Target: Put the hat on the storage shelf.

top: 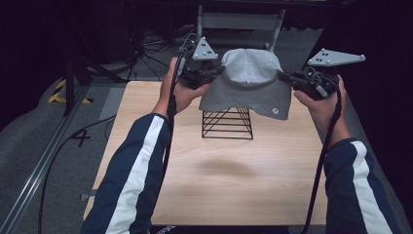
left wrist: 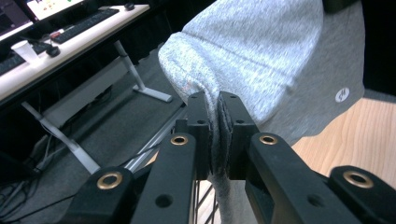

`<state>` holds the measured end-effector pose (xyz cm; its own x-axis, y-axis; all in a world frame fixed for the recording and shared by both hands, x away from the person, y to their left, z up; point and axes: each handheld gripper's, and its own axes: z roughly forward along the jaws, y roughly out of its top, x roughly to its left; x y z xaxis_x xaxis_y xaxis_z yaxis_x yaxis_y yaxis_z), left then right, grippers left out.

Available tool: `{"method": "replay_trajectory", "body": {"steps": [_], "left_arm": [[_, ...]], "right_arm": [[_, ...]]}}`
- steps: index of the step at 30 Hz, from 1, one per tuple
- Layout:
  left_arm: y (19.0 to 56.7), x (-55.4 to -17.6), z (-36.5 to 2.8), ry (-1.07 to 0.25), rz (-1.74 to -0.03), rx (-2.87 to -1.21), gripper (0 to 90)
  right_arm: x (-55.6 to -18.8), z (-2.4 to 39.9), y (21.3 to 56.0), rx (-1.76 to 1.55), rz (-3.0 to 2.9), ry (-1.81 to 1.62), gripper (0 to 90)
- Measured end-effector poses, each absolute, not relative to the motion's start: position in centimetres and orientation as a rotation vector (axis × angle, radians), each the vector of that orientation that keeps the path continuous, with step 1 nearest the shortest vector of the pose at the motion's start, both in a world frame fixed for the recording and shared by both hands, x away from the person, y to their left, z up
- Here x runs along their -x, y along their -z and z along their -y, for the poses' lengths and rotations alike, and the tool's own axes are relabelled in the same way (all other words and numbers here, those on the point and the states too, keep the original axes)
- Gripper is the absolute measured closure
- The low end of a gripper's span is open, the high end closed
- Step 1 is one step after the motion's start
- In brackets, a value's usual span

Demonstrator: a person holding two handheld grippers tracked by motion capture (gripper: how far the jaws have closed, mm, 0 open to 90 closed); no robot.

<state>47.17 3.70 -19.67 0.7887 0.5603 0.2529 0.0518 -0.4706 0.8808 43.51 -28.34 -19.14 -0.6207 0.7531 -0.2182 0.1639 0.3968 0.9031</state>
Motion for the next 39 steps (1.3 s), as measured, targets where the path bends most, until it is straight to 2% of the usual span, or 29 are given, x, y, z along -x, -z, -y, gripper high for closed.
{"method": "replay_trajectory", "body": {"steps": [12,26,33,39], "left_arm": [[18.6,-49.7,-3.6,-0.658,-0.508,-1.96,84.1],[21.6,-51.5,-4.4,-0.611,-0.574,-1.97,84.1],[22.4,-51.0,-5.0,-0.561,-0.555,-1.95,84.1],[21.7,-49.6,-5.6,-0.551,-0.502,-1.934,84.1]], "right_arm": [[-46.3,26.9,18.5,-0.77,-2.027,-1.22,85.6],[-48.2,26.4,20.2,-0.786,-2.061,-1.225,85.5],[-47.9,26.9,21.2,-0.772,-2.089,-1.245,85.5],[-47.0,27.4,20.8,-0.756,-2.085,-1.271,85.5]]}}
